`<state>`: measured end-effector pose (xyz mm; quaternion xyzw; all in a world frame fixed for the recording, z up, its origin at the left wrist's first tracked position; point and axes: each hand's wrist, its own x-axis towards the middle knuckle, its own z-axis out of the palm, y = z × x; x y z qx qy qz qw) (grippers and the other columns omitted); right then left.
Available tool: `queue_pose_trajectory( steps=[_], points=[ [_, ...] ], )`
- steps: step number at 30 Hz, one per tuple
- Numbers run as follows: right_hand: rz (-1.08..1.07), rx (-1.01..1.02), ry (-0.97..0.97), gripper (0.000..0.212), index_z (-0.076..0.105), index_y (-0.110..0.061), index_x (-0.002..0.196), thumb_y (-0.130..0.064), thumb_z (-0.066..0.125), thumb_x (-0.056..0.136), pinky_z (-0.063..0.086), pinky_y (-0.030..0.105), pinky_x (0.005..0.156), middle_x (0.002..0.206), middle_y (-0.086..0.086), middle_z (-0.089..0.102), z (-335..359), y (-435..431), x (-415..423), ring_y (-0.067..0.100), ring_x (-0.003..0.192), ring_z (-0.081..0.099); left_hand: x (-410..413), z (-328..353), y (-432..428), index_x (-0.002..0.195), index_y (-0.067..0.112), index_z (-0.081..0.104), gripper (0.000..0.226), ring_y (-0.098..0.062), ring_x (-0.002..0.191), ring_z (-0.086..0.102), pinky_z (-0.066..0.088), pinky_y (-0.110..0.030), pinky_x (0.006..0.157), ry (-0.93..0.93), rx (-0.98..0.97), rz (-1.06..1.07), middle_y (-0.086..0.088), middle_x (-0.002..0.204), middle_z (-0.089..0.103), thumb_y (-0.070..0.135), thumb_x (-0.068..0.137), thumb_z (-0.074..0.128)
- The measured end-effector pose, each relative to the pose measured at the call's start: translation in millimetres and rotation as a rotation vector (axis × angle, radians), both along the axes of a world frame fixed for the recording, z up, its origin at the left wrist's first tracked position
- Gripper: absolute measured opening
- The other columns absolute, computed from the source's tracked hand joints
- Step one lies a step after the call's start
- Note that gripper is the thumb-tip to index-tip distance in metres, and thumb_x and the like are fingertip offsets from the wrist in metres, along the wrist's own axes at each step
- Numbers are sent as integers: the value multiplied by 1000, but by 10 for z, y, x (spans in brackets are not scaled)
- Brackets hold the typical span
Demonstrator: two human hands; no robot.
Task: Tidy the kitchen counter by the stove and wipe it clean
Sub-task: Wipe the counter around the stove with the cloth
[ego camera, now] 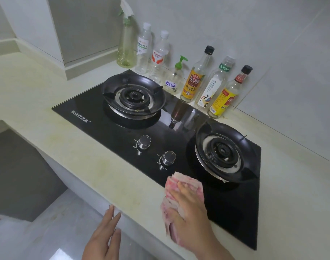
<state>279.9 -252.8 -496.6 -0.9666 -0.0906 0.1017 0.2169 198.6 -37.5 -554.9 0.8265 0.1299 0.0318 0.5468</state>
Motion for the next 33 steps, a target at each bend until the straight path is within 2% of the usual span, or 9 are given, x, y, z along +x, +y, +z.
queue_pose_trajectory(
  steps=[3, 5, 8, 10, 12, 14, 18, 26, 33],
  points=[
    [54, 39, -32, 59, 44, -42, 141, -56, 35, 84, 8, 24, 118, 148, -29, 13, -46, 41, -245, -4, 141, 12, -29, 27, -33, 114, 57, 59, 55, 13, 130, 34, 36, -12, 101, -10, 5, 36, 63, 125, 21, 7, 92, 57],
    [86, -37, 5, 64, 47, -44, 138, -61, 34, 78, 9, 20, 115, 147, -31, 17, -37, 36, -408, -5, 140, 19, -34, 55, -43, 121, 41, 59, 43, 7, 131, 36, 39, -26, 104, 20, 21, 34, 67, 120, 18, 7, 94, 55],
    [165, -197, 46, 68, 60, -44, 124, -71, 48, 63, 36, 24, 99, 138, -23, 52, -1, -17, -587, 2, 125, 46, -44, 104, -35, 117, 49, 53, 43, 8, 134, 32, 34, -26, 107, 35, -13, 33, 60, 125, 26, 11, 96, 53],
    [173, -235, 6, 76, 57, -42, 126, -73, 53, 57, 48, 28, 92, 134, -19, 53, 12, -56, -631, 6, 117, 50, -65, 92, -40, 125, 41, 55, 38, 4, 139, 30, 28, -26, 112, 39, 1, 23, 43, 136, 27, 15, 98, 51],
    [177, -189, -51, 78, 48, -40, 135, -69, 57, 63, 39, 32, 103, 142, -19, 45, 16, -103, -608, 8, 126, 46, -90, 68, -40, 132, 31, 56, 37, 1, 141, 28, 25, -25, 114, 53, 7, 27, 33, 142, 29, 17, 99, 48],
    [169, -163, -100, 78, 39, -39, 142, -67, 56, 72, 24, 33, 115, 152, -16, 32, 3, -110, -579, 8, 141, 28, -103, 62, -49, 135, 27, 55, 37, 2, 141, 25, 22, -24, 115, 70, -12, 32, 26, 146, 30, 17, 100, 47],
    [157, -167, -83, 81, 13, -36, 154, -70, 34, 83, 3, 33, 123, 156, -24, -5, -82, -56, -558, 2, 147, -11, -103, 37, -75, 135, 22, 55, 37, 3, 142, 23, 18, -20, 114, 74, -68, 49, 19, 148, 30, 14, 101, 44],
    [136, -145, -127, 84, 9, -36, 153, -76, 32, 82, 6, 37, 123, 163, -12, 2, -154, 377, -333, 11, 150, -4, -109, -60, -76, 135, 18, 57, 43, 5, 140, 25, 18, -18, 115, 48, -180, 86, 18, 148, 35, 1, 100, 39],
    [126, -129, -145, 86, 5, -37, 153, -76, 39, 83, 6, 35, 122, 163, -14, 1, -165, 322, -410, 10, 149, -2, -89, -18, -33, 140, 23, 51, 44, 5, 140, 23, 21, -17, 111, 57, 34, 71, 15, 150, 37, 12, 97, 49]
  ],
)
